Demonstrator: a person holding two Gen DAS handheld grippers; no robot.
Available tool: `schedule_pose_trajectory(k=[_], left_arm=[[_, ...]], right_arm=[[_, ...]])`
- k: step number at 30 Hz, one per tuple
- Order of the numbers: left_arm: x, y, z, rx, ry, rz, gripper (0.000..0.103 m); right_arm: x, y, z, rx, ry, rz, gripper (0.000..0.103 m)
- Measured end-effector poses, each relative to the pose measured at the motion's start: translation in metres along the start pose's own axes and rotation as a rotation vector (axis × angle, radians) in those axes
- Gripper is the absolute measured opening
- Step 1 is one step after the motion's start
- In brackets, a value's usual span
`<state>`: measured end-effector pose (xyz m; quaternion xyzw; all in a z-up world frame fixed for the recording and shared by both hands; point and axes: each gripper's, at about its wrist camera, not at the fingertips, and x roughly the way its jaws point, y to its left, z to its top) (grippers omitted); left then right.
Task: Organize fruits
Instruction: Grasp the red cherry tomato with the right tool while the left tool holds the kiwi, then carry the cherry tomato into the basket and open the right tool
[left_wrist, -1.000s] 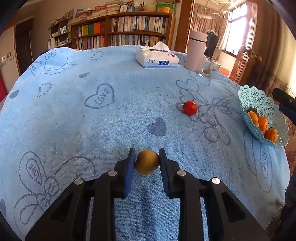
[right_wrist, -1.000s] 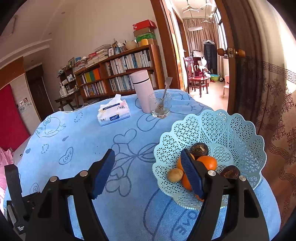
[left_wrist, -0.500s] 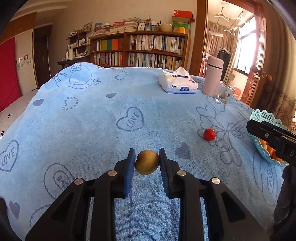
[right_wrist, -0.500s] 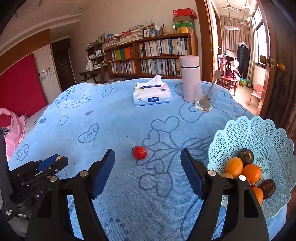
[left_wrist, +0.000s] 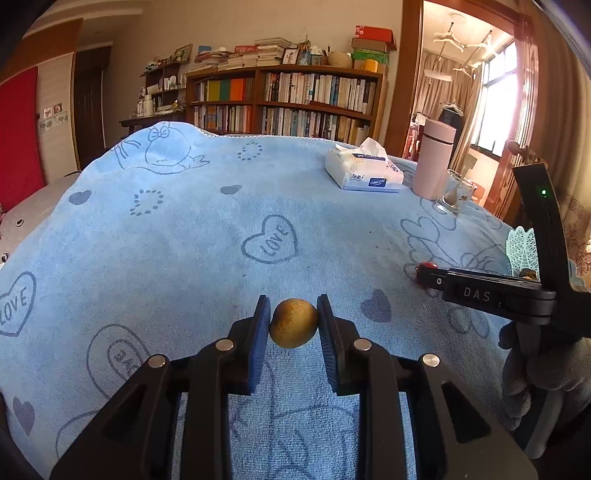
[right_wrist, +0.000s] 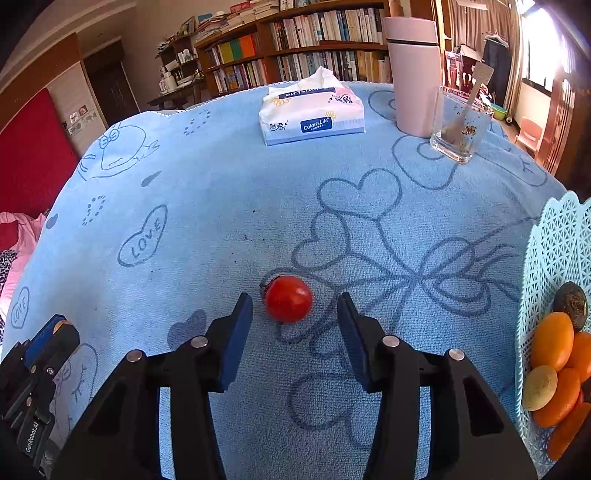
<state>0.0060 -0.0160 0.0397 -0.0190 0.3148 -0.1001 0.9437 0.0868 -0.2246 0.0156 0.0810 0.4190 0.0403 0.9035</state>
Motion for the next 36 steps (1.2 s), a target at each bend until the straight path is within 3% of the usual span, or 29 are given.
schedule_pose_trajectory(k=[5, 12, 26, 36], left_arm=[[0.006, 0.003, -0.001, -0.02, 0.02, -0.013, 0.026], [0.011, 0.005, -0.003, -0.029, 0.041, -0.021, 0.026], [0.011, 0.001, -0.003, -0.003, 0.043, -0.021, 0.026], [0.006, -0.006, -0.004, 0.033, 0.036, 0.004, 0.026]], right_arm=[[0.008, 0.004, 0.003, -0.011, 0.001, -0.025, 0.044], [0.012, 0.014, 0.003, -0.056, -0.014, -0.08, 0.028], [-0.032, 0.023, -0.01, -0.066, -0.099, -0.095, 0.028], [-0.079, 0.001, -0.018, -0.008, -0.176, -0.125, 0.028]])
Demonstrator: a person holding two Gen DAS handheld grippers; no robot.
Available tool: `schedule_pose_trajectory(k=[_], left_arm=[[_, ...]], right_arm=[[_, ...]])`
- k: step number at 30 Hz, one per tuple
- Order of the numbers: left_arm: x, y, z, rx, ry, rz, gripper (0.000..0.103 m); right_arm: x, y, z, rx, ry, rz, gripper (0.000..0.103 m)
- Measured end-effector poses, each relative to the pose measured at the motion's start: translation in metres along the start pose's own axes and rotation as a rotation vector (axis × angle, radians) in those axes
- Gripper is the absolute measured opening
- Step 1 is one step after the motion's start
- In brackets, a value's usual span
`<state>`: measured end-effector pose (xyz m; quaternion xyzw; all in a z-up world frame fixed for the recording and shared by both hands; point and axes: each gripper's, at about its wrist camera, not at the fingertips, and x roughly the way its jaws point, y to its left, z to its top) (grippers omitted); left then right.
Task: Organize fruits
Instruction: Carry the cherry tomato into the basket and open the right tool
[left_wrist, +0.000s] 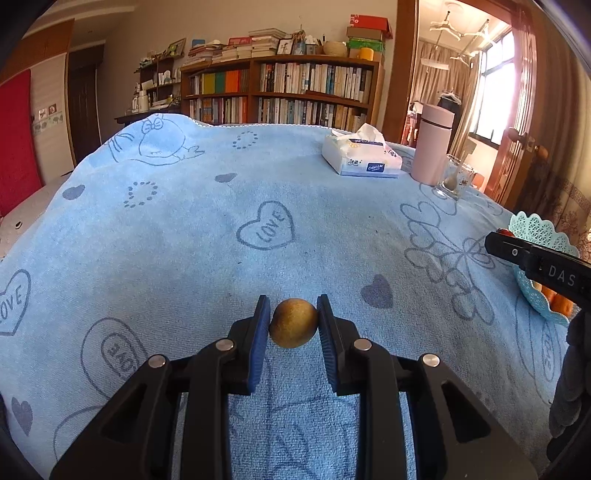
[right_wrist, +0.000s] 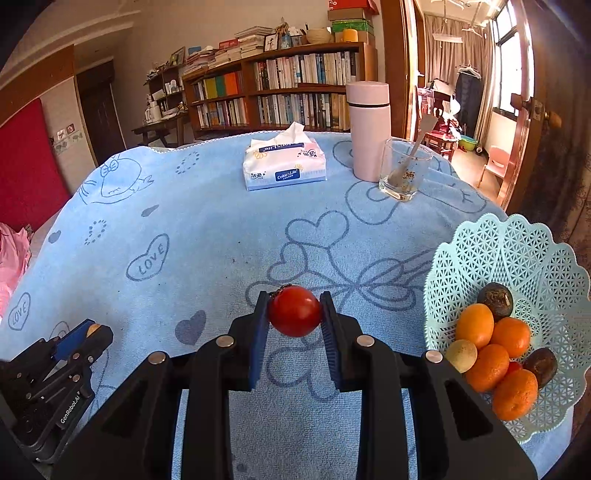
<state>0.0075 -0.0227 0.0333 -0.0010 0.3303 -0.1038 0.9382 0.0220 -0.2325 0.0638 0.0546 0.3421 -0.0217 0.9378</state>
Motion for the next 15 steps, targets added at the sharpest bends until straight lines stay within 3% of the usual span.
schedule_pose_trajectory(k=[15], left_arm=[[-0.021, -0.033, 0.003, 0.092, -0.027, 0.0, 0.026]], right_arm=[[-0.054, -0.072, -0.013, 0.144, -0.079, -0.087, 0.028]])
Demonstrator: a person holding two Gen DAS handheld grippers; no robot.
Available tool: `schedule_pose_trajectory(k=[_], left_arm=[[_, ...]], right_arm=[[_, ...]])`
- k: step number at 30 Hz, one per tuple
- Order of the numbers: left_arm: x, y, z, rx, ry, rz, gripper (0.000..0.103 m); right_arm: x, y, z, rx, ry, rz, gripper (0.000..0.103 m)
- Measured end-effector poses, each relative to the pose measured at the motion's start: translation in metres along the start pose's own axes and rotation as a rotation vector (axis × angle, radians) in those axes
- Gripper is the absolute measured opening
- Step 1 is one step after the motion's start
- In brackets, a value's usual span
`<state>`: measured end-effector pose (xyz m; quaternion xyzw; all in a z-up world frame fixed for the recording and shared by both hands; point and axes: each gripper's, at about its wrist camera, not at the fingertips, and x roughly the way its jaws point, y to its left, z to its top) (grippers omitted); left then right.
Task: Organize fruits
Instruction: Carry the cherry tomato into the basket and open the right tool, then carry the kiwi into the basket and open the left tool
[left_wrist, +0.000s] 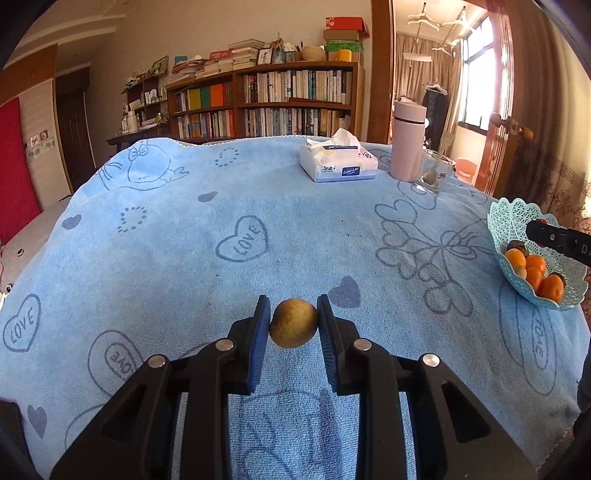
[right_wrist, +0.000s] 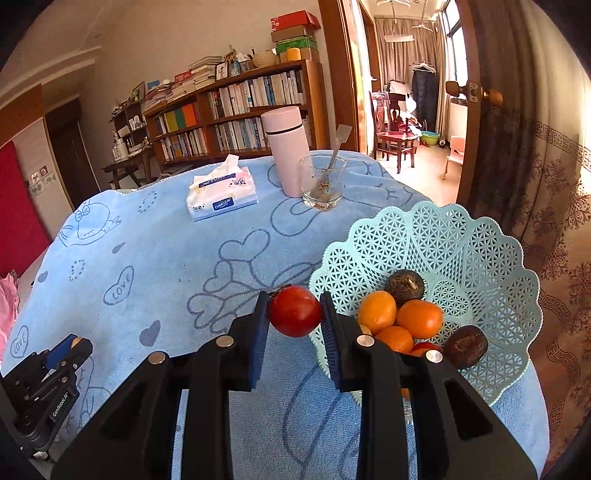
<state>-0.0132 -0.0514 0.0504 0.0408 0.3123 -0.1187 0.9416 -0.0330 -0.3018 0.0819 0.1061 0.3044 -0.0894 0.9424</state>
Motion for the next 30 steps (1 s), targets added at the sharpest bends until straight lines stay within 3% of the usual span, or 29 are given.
schedule_pose_trajectory(k=[20, 23, 24, 26, 30], left_arm=[[-0.022, -0.077, 0.015, 0.143, -0.053, -0.068, 0.026], [-0.023, -0.086, 0.017, 0.161, -0.057, -0.079, 0.026], [-0.023, -0.089, 0.018, 0.167, -0.06, -0.082, 0.026], [-0.024, -0.094, 0.02, 0.177, -0.066, -0.087, 0.026], [-0.026, -0.105, 0.024, 0.195, -0.078, -0.1, 0.026]], right_arm=[[-0.015, -0.079, -0.003, 0.175, -0.011, -0.114, 0.028], [-0.016, -0.087, -0.003, 0.203, -0.007, -0.117, 0.033], [-0.018, -0.089, -0.003, 0.211, -0.008, -0.122, 0.044], [-0.022, -0.095, -0.002, 0.239, -0.026, -0.126, 0.054], [-0.029, -0.099, 0.0, 0.259, -0.046, -0.132, 0.054]])
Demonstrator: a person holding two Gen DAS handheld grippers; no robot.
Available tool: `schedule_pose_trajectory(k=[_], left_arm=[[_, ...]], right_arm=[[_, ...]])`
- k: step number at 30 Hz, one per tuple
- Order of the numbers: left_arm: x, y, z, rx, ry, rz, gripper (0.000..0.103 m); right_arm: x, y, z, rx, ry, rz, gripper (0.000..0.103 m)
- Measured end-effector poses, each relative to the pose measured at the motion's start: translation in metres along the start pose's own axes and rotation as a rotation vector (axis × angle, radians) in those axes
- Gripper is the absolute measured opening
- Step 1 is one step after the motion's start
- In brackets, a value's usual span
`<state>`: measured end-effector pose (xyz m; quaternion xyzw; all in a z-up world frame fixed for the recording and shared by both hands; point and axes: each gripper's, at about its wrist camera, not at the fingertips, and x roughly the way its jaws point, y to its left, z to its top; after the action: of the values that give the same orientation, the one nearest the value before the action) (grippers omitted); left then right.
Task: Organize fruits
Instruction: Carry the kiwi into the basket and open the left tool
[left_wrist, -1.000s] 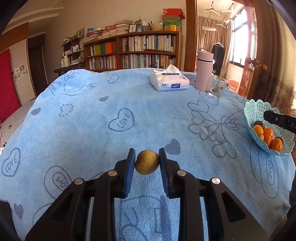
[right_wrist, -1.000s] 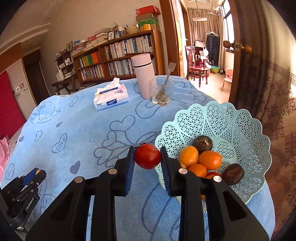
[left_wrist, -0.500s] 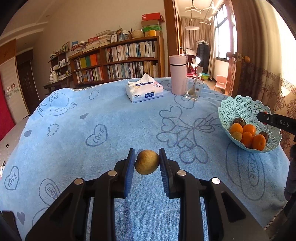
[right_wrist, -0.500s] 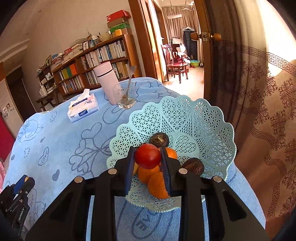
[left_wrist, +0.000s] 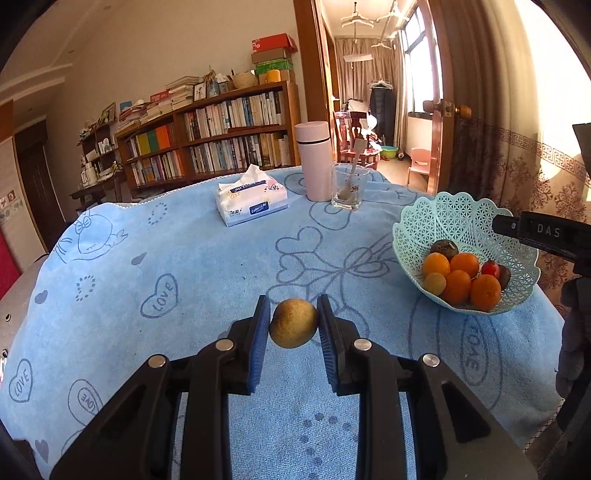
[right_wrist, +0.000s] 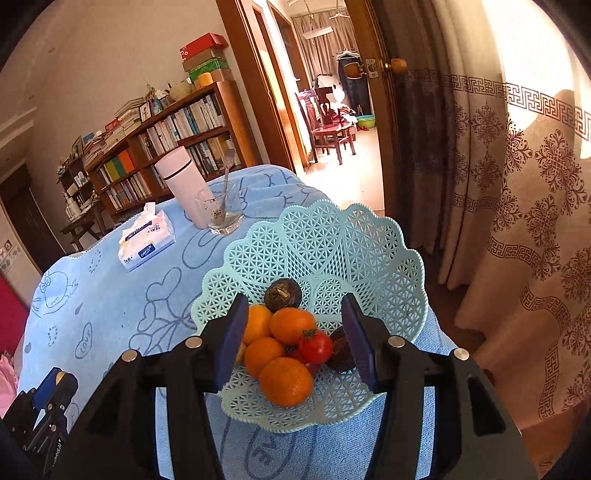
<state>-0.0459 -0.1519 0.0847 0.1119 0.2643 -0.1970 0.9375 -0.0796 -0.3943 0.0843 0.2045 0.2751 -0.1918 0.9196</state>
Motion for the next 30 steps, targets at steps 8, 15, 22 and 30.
schedule_pose_trajectory(k=[8, 15, 22, 30], left_arm=[[0.001, -0.022, 0.008, 0.043, -0.014, -0.03, 0.026], [0.008, -0.04, 0.017, 0.075, -0.021, -0.049, 0.026], [0.025, -0.06, 0.034, 0.083, 0.004, -0.119, 0.026], [0.05, -0.086, 0.051, 0.086, 0.049, -0.21, 0.026]], right_arm=[[-0.006, -0.013, 0.008, 0.048, -0.024, -0.014, 0.055], [-0.009, -0.017, 0.011, 0.038, -0.05, -0.048, 0.062], [-0.014, -0.012, 0.011, -0.042, -0.113, -0.163, 0.067], [-0.014, -0.017, 0.015, -0.075, -0.137, -0.248, 0.068]])
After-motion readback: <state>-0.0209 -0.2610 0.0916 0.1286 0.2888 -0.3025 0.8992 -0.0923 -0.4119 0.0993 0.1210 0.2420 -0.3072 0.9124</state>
